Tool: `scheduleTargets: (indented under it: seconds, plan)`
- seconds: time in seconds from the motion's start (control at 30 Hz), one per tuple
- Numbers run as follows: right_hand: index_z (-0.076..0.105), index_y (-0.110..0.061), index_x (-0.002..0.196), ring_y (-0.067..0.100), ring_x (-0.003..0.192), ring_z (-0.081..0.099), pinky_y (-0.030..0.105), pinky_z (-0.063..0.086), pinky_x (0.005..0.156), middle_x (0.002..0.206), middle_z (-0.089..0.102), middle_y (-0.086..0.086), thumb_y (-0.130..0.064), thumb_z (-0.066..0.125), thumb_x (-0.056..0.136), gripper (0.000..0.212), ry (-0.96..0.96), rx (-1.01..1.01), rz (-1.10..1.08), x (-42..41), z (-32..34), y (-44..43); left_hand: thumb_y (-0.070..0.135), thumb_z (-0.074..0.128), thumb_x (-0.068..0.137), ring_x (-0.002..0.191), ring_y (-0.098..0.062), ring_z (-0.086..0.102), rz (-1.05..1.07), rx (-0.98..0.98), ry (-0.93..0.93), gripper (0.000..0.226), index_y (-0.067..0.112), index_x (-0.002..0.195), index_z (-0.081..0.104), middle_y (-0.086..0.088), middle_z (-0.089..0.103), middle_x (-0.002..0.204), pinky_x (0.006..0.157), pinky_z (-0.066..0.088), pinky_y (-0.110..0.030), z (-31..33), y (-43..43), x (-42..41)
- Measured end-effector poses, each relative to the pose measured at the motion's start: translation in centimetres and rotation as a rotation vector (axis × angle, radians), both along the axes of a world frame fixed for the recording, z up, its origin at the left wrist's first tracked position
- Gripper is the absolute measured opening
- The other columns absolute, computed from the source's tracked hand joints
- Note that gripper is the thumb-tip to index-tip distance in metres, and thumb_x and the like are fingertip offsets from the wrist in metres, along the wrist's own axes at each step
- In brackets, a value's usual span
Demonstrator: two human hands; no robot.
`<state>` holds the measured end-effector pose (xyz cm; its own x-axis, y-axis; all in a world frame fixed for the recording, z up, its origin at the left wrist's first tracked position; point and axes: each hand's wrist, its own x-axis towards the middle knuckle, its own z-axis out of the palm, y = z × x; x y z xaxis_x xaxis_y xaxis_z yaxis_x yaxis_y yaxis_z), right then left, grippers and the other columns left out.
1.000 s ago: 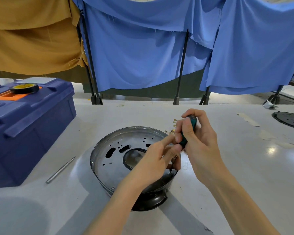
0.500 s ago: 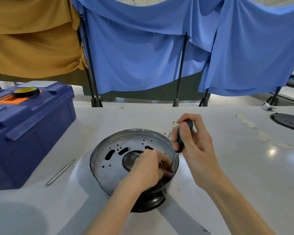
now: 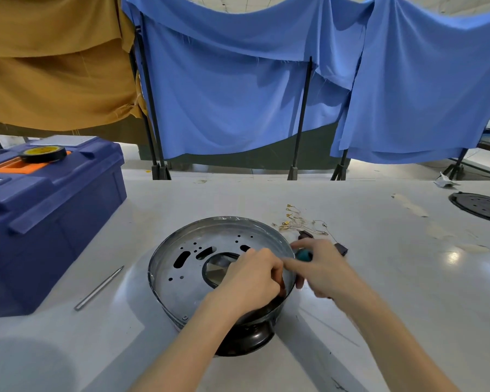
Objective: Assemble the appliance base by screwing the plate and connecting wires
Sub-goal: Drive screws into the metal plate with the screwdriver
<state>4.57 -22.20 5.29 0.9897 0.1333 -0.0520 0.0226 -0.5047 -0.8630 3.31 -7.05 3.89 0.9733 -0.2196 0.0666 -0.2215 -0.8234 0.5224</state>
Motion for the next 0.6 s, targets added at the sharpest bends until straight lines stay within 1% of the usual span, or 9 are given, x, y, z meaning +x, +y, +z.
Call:
scheduleTargets:
  seconds: [0.03,0.1,0.13,0.2,0.3,0.37,0.43,0.53,0.6]
  plan:
    - [0.065,-0.012,0.09,0.007,0.031,0.043,0.014,0.024,0.033,0.056,0.057,0.009,-0.007,0.061,0.085,0.008,-0.015,-0.062,0.021,0.0,-0.6,0.3,0.007,0.069,0.075,0.06,-0.007,0.045,0.001,-0.011,0.018,0.037,0.026,0.049,0.05,0.01,0.051,0.063,0.052,0.037,-0.027,0.2,0.0,0.1]
    - [0.063,-0.001,0.094,0.008,0.034,0.051,0.015,0.026,0.033,0.063,0.06,0.014,-0.003,0.051,0.083,0.016,-0.017,-0.123,0.031,0.2,-1.0,0.6,0.008,0.075,0.074,0.056,-0.012,0.053,-0.004,-0.054,0.081,0.036,0.024,0.049,0.055,0.007,0.056,0.062,0.055,0.051,-0.034,0.5,0.0,0.3]
    - [0.061,-0.001,0.095,0.009,0.032,0.048,0.015,0.026,0.033,0.062,0.062,0.016,-0.002,0.049,0.083,0.017,-0.001,-0.125,0.038,0.2,-0.9,0.7,0.009,0.077,0.074,0.055,-0.013,0.055,-0.005,-0.078,0.105,0.034,0.024,0.05,0.057,0.006,0.057,0.06,0.06,0.057,-0.038,0.6,0.1,0.3]
    - [0.059,-0.001,0.095,0.009,0.028,0.038,0.015,0.025,0.035,0.058,0.063,0.019,-0.002,0.046,0.085,0.016,0.04,-0.112,0.048,0.4,-0.8,0.7,0.009,0.079,0.074,0.054,-0.017,0.059,-0.009,-0.126,0.132,0.034,0.023,0.05,0.059,0.002,0.062,0.061,0.063,0.059,-0.042,0.7,0.4,0.3]
    - [0.052,-0.004,0.087,0.007,0.025,0.032,0.016,0.025,0.035,0.056,0.055,0.014,-0.004,0.049,0.086,0.003,0.036,-0.162,0.046,0.3,-0.7,0.7,0.005,0.078,0.076,0.056,-0.021,0.063,-0.038,-0.198,0.226,0.035,0.022,0.051,0.061,-0.012,0.069,0.074,0.058,0.059,-0.032,0.6,0.7,0.3]
    - [0.043,-0.009,0.084,0.007,0.024,0.028,0.015,0.023,0.034,0.053,0.054,0.01,-0.007,0.051,0.085,0.008,0.048,-0.204,0.058,0.1,-0.7,0.6,0.003,0.079,0.076,0.051,-0.015,0.06,-0.077,-0.244,0.305,0.035,0.023,0.052,0.063,-0.006,0.065,0.066,0.054,0.054,-0.024,0.6,1.1,0.1]
    - [0.038,-0.01,0.086,0.011,0.027,0.026,0.015,0.022,0.034,0.042,0.058,0.003,-0.009,0.051,0.084,0.014,0.093,-0.248,0.103,0.0,-0.6,0.5,0.003,0.079,0.077,0.049,-0.011,0.059,-0.118,-0.3,0.372,0.03,0.022,0.056,0.066,0.002,0.062,0.058,0.054,0.052,-0.02,0.9,1.7,-0.4]
    - [0.036,-0.013,0.083,0.013,0.028,0.029,0.015,0.025,0.034,0.047,0.065,0.006,-0.014,0.053,0.083,0.017,0.125,-0.36,0.147,0.1,-0.2,0.3,0.007,0.076,0.082,0.054,-0.011,0.063,-0.136,-0.347,0.4,0.01,0.013,0.074,0.076,0.0,0.067,0.07,0.059,0.054,-0.02,1.3,2.1,-0.9]
    - [0.035,-0.014,0.077,0.009,0.024,0.031,0.014,0.024,0.033,0.046,0.064,0.006,-0.014,0.054,0.084,0.021,0.098,-0.367,0.141,0.3,-0.1,0.4,0.005,0.075,0.082,0.052,-0.01,0.062,-0.106,-0.344,0.392,0.001,0.005,0.081,0.076,0.001,0.066,0.063,0.058,0.054,-0.02,1.4,1.9,-1.0]
